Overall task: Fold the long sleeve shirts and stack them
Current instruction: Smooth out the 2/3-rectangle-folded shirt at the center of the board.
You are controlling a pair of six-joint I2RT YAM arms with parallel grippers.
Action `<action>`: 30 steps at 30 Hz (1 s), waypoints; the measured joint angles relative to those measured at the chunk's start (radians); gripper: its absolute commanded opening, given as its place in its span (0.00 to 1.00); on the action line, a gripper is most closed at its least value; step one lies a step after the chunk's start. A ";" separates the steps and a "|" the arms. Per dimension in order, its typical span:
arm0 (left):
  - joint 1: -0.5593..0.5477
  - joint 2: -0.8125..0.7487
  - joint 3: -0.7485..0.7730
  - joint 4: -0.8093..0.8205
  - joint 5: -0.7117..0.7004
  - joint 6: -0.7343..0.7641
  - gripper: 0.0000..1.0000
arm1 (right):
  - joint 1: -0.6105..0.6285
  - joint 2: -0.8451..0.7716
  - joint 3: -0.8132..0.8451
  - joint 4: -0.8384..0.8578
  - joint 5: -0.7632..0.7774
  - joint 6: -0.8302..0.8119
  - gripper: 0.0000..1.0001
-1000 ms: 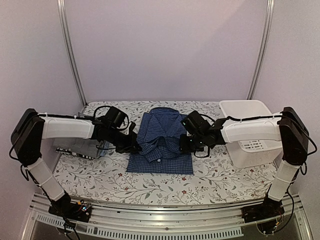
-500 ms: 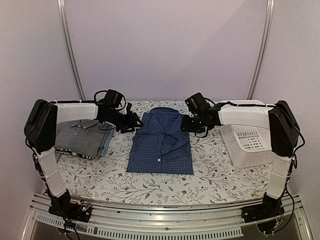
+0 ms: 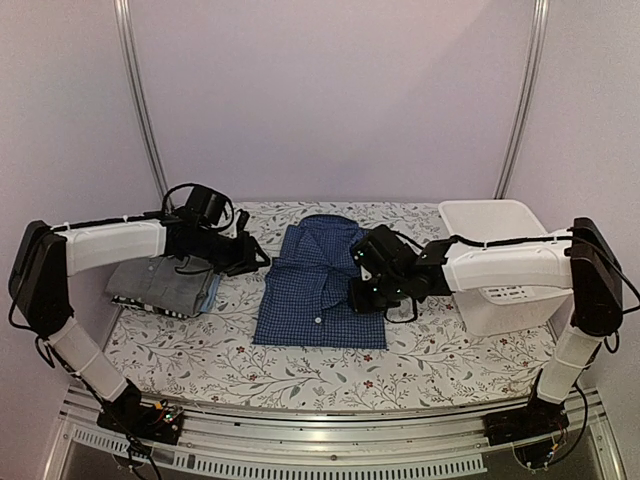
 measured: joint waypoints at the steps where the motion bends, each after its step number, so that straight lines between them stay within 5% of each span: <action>1: -0.010 -0.011 -0.011 0.000 -0.001 -0.005 0.32 | 0.014 0.002 -0.014 0.007 -0.011 0.009 0.11; 12: -0.067 -0.029 -0.077 0.007 0.002 -0.020 0.24 | 0.027 0.176 0.014 0.101 -0.100 0.053 0.12; 30: -0.067 0.039 -0.004 -0.001 0.006 -0.004 0.25 | -0.226 0.391 0.388 0.099 -0.139 -0.027 0.43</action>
